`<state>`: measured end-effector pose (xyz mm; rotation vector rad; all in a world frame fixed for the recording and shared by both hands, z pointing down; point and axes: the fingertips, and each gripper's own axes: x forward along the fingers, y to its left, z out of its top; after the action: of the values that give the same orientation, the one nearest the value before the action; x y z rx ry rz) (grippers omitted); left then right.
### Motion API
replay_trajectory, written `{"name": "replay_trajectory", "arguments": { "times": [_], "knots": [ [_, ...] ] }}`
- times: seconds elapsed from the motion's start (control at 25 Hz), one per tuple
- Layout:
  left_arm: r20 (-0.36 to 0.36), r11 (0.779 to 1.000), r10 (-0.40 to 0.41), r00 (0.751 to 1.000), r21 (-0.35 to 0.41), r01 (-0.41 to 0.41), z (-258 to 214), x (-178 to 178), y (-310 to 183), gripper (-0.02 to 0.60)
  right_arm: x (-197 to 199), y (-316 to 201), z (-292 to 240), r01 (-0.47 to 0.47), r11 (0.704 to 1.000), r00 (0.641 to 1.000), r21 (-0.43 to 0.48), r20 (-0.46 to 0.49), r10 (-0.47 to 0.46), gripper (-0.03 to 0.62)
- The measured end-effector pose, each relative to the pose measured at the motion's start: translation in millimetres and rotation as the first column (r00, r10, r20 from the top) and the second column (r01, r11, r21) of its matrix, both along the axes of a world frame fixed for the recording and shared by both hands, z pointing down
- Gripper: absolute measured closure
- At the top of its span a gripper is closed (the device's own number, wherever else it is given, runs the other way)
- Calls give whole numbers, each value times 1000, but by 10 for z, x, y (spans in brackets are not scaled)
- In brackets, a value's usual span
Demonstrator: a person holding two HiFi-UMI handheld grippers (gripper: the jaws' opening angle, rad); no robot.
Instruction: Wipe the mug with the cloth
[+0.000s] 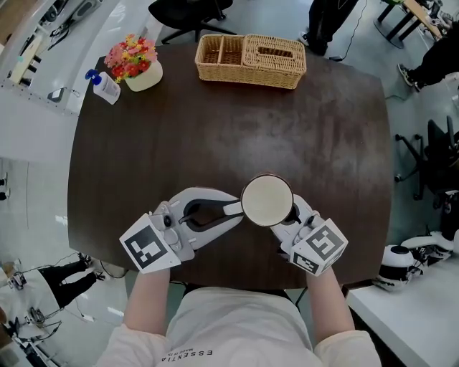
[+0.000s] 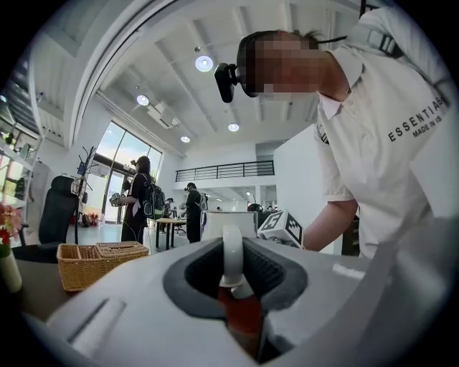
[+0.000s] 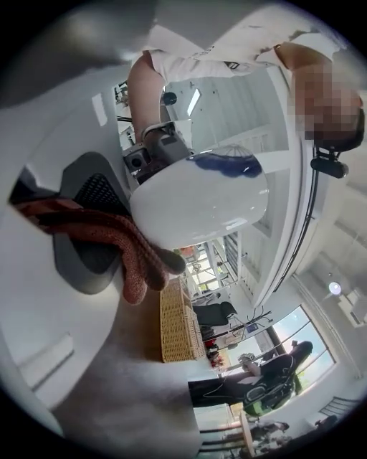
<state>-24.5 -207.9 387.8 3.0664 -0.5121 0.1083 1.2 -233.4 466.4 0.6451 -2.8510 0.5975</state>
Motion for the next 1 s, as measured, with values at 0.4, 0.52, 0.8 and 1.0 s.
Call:
{"name": "replay_trajectory", "arguments": {
  "times": [0.4,0.52,0.8,1.0],
  "knots": [
    [-74,1000,-10,997,-20,8,-47,-63,-65,514,-176,219,-82,138,990,988,-14,74,-137,513],
    [-68,1000,4,998,-19,-5,-20,-61,-55,514,-153,286,-37,179,984,983,-15,48,-178,513],
    [24,999,31,999,7,-31,136,-19,2,514,139,384,190,254,967,960,-27,-112,-255,513],
    [60,999,45,997,28,-47,278,-21,8,514,502,104,340,99,994,965,-53,-238,-108,513]
  ]
}}
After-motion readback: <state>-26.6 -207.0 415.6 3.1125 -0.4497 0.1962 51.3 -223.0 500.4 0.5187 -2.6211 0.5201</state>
